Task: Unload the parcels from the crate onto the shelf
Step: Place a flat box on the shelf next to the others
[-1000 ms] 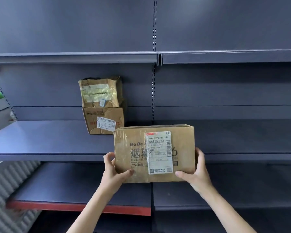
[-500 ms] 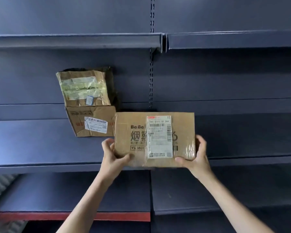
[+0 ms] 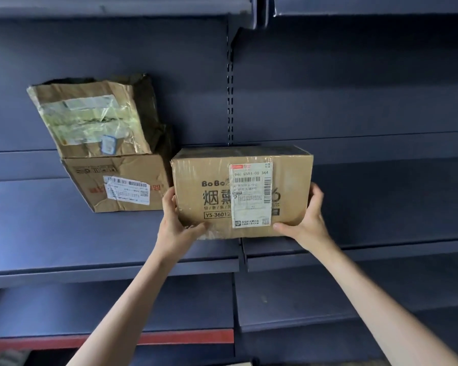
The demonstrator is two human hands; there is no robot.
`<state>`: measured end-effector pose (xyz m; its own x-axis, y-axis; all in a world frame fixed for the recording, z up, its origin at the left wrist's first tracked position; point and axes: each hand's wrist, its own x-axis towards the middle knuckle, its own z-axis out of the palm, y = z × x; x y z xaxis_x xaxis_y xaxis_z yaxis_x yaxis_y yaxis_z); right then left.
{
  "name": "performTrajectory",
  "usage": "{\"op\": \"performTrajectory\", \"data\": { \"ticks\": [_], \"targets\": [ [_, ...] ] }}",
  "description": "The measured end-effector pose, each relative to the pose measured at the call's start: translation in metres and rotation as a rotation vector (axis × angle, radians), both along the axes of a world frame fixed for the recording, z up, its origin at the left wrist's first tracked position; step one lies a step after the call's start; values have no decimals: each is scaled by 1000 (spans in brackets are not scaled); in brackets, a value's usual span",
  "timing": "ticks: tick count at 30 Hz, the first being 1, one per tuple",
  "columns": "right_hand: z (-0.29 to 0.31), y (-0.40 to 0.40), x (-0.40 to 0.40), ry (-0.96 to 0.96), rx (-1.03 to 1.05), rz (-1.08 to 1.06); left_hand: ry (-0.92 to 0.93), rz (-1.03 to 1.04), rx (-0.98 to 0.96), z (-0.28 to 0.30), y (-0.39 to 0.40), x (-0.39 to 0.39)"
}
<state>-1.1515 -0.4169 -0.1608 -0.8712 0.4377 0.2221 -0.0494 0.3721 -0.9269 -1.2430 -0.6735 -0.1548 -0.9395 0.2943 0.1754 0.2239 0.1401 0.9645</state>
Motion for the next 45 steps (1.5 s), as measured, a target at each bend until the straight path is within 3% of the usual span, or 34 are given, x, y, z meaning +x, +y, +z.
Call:
{"op": "performTrajectory", "data": {
  "ticks": [13,24,45],
  "targets": [
    [-23,23,-95,89,25,-18,147,73,-51,-15,32,-81],
    [-42,38,-132,121,28,-22,134,171,-188,-31,48,-113],
    [-42,30,-125,53,136,-121,139,365,-204,-40,49,-86]
  ]
}}
